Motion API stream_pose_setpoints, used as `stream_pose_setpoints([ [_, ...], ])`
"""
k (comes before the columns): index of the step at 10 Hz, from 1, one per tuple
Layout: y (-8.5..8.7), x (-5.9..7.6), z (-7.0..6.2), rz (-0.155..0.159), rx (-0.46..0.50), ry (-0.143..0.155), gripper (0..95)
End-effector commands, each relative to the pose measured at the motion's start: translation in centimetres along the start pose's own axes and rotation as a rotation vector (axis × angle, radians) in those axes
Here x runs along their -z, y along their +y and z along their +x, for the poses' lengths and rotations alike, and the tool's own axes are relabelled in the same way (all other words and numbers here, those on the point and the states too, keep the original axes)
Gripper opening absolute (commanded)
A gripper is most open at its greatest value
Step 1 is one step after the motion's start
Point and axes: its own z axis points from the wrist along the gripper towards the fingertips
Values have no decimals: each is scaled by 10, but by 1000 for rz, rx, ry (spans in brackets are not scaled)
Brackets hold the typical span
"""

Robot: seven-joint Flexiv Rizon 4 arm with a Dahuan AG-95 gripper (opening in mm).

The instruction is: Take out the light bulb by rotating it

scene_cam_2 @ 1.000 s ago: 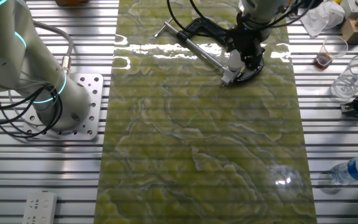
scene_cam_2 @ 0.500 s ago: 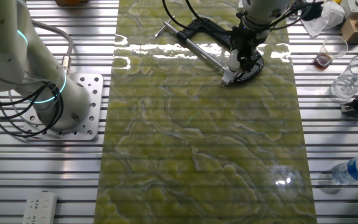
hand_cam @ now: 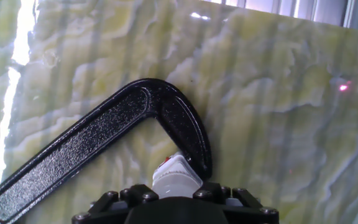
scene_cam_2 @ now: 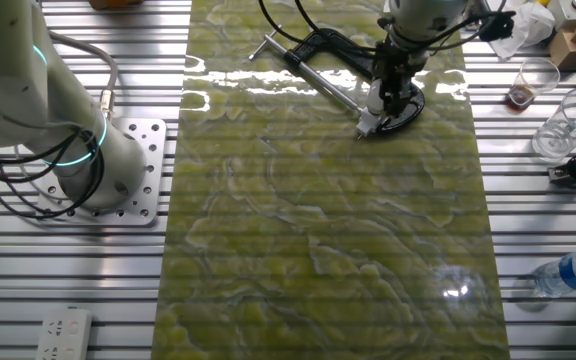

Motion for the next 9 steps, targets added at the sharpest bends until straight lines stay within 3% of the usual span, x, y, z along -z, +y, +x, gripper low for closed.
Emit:
stream_pose_setpoints([
  [1,0,0,1,1,-17,1,0],
  [5,0,0,1,0,1,3,0],
  [9,1,0,1,-6,272,-4,0],
])
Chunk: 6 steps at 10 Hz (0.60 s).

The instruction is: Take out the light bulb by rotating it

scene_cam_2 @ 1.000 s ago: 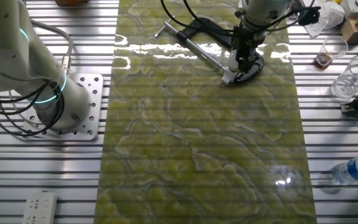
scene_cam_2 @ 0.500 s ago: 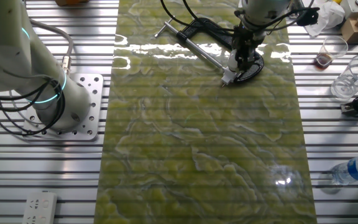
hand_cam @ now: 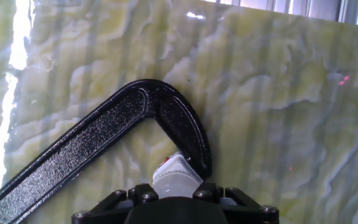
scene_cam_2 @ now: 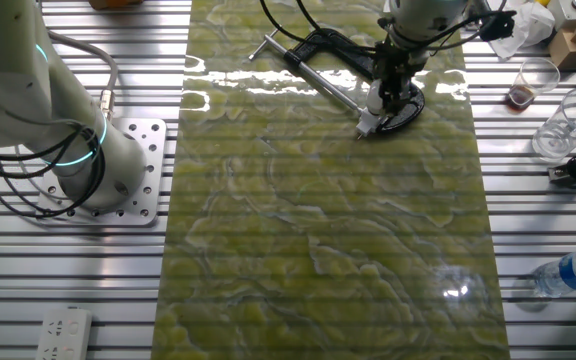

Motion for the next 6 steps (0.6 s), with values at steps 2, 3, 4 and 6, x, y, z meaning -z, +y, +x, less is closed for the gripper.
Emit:
stream_pose_setpoints([
  [2,0,0,0,10,324,-2,0],
  [3,0,0,0,10,425,-1,0],
  [4,0,0,0,10,543,0,0],
  [6,1,0,1,9,653,0,0],
])
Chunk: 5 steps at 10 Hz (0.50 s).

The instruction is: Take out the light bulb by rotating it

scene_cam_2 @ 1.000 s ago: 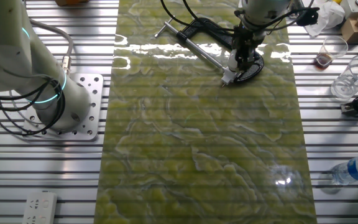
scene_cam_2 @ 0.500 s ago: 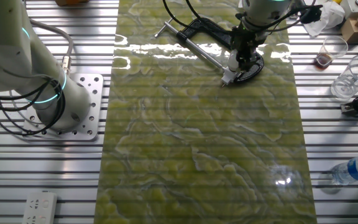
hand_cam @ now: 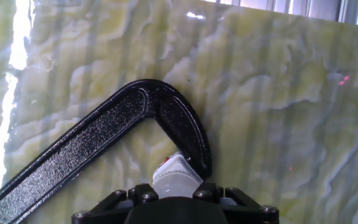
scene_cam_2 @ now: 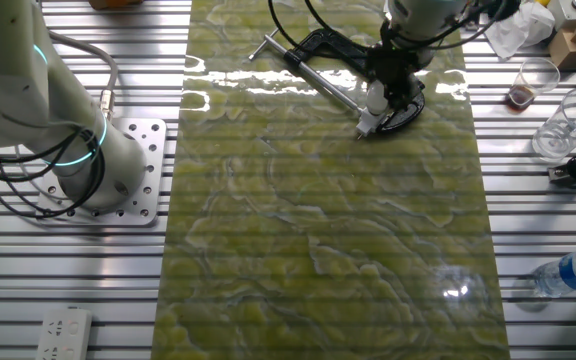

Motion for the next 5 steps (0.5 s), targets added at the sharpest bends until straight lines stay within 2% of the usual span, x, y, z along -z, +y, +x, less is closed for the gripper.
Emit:
stream_pose_setpoints([
  [1,0,0,0,0,299,2,0],
  [3,0,0,0,-2,450,5,0],
  [5,0,1,0,0,542,9,0],
])
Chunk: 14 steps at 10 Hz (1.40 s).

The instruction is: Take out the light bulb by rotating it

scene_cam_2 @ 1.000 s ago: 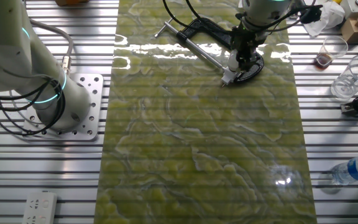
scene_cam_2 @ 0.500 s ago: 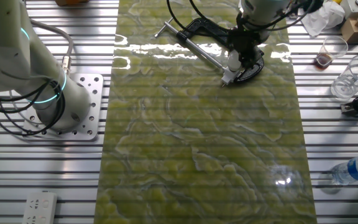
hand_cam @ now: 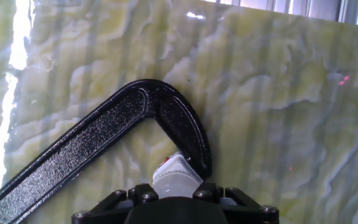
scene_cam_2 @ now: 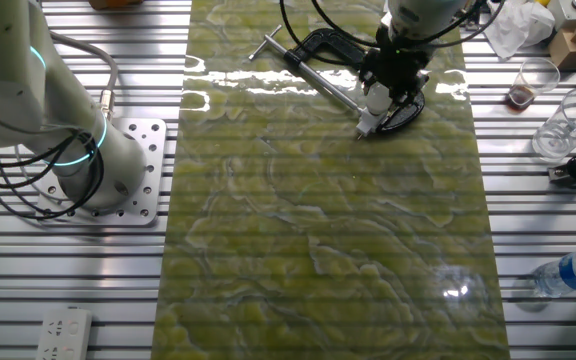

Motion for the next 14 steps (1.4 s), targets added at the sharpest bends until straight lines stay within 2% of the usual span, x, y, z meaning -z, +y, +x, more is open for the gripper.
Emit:
stream_pose_setpoints([
  [1,0,0,0,0,268,7,0],
  [5,0,1,0,0,355,11,0],
  [8,0,1,0,1,369,11,0],
  [12,0,1,0,4,337,11,760],
  [14,0,1,-1,7,302,10,760],
])
